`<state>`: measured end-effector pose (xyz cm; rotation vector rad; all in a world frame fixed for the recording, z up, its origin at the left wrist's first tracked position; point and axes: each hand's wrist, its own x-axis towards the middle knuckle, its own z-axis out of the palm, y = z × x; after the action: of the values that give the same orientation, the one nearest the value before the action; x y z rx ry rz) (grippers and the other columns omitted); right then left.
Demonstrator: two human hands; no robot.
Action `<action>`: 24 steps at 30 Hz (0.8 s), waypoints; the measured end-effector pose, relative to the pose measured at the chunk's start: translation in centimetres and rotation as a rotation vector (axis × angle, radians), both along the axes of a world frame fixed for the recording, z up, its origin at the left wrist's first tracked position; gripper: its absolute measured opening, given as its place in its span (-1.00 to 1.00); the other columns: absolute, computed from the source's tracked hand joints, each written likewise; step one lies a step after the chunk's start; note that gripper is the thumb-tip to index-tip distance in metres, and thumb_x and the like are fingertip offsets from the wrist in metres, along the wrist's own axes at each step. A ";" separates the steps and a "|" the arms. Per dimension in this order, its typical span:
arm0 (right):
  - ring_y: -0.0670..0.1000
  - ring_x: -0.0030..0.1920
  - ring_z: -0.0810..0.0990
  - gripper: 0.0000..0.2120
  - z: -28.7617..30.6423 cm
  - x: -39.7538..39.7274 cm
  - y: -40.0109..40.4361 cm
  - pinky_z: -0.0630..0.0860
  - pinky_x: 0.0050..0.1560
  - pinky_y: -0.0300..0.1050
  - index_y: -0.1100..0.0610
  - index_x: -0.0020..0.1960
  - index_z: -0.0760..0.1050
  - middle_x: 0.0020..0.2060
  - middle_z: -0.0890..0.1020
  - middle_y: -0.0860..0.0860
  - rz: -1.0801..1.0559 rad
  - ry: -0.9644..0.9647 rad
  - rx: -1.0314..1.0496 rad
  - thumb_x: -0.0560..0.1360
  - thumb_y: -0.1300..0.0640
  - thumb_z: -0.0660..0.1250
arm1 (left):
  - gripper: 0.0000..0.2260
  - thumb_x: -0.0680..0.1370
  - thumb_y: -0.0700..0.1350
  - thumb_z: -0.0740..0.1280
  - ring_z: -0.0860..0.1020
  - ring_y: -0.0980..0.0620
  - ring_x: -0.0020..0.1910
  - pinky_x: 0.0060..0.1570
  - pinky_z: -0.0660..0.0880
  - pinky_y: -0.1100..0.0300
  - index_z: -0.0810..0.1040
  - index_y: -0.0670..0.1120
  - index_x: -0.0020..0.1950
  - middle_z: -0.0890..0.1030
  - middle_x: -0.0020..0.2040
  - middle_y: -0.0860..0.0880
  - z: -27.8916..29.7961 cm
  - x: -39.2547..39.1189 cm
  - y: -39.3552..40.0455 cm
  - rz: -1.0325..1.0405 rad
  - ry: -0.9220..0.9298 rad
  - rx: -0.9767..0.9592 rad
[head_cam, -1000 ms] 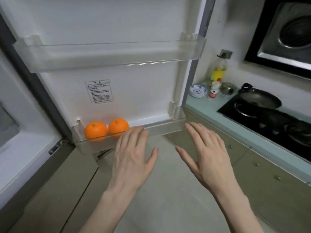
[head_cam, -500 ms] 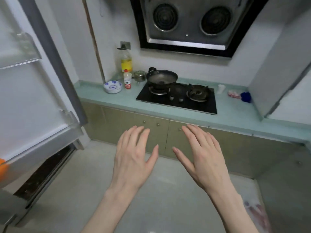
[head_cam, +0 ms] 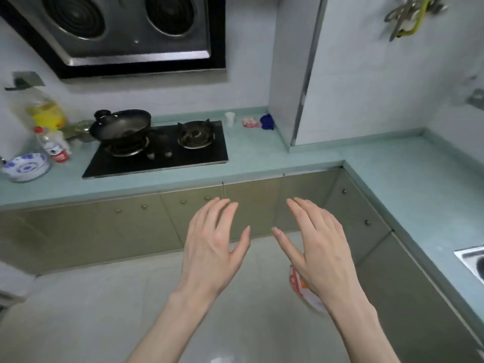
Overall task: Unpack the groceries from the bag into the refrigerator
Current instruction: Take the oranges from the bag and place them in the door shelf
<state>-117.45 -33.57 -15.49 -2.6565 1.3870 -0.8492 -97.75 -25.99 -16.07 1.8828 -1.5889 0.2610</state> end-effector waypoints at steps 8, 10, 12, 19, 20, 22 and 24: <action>0.08 0.45 0.45 -0.45 -2.3 -9.2 -3.4 0.38 0.44 0.05 0.13 0.50 0.40 0.43 0.50 -0.01 -0.186 -0.100 0.054 0.64 -0.17 0.23 | -0.56 0.60 0.02 0.36 0.41 -0.08 0.47 0.42 0.38 0.01 0.51 -0.17 0.41 0.53 0.37 -0.09 -1.8 -7.0 -7.1 -0.207 -0.010 0.030; 0.08 0.46 0.44 -0.45 -3.0 -10.9 -3.9 0.36 0.44 0.03 0.13 0.50 0.40 0.43 0.50 -0.02 -0.253 -0.120 0.077 0.63 -0.15 0.25 | -0.56 0.60 0.01 0.37 0.41 -0.09 0.47 0.42 0.38 -0.01 0.51 -0.18 0.41 0.52 0.38 -0.10 -2.7 -8.1 -8.7 -0.261 -0.004 0.040; 0.08 0.46 0.44 -0.45 -4.1 -12.2 -4.5 0.37 0.44 0.05 0.15 0.50 0.40 0.43 0.50 0.00 -0.317 -0.129 0.085 0.62 -0.14 0.27 | -0.56 0.60 0.01 0.36 0.41 -0.08 0.48 0.43 0.38 -0.01 0.51 -0.18 0.41 0.52 0.38 -0.10 -3.8 -8.9 -10.3 -0.312 0.012 0.069; 0.09 0.45 0.46 -0.45 -7.6 -14.2 -6.7 0.36 0.46 0.01 0.13 0.52 0.38 0.45 0.49 0.03 -0.500 -0.054 0.132 0.62 -0.11 0.33 | -0.56 0.62 0.03 0.33 0.39 -0.06 0.49 0.46 0.35 0.01 0.49 -0.17 0.42 0.51 0.39 -0.09 -7.9 -9.6 -16.3 -0.449 0.046 0.187; 0.09 0.46 0.45 -0.45 -8.2 -14.2 -7.1 0.34 0.46 -0.01 0.11 0.53 0.37 0.46 0.49 0.02 -0.530 -0.052 0.147 0.63 -0.12 0.32 | -0.56 0.62 0.04 0.33 0.38 -0.05 0.49 0.46 0.35 0.02 0.49 -0.17 0.43 0.51 0.40 -0.08 -8.5 -9.5 -17.2 -0.464 0.050 0.206; 0.07 0.46 0.45 -0.46 -9.4 -13.9 -8.1 0.32 0.46 -0.04 0.10 0.53 0.37 0.46 0.48 0.01 -0.571 -0.057 0.158 0.64 -0.14 0.29 | -0.56 0.61 0.03 0.33 0.38 -0.05 0.49 0.46 0.35 0.03 0.49 -0.16 0.43 0.51 0.40 -0.07 -9.8 -9.2 -19.0 -0.491 0.056 0.232; 0.07 0.45 0.46 -0.44 -11.0 -13.4 -9.1 0.35 0.45 -0.03 0.10 0.53 0.37 0.46 0.48 0.01 -0.592 -0.075 0.167 0.62 -0.15 0.28 | -0.57 0.61 0.01 0.34 0.39 -0.05 0.48 0.46 0.35 0.05 0.49 -0.17 0.42 0.52 0.38 -0.08 -11.5 -8.8 -20.6 -0.527 0.047 0.250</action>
<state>-130.82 -42.65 -26.44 -2.0829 2.1541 -0.8026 -106.51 -46.55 -27.57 1.5492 -2.0870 -0.2186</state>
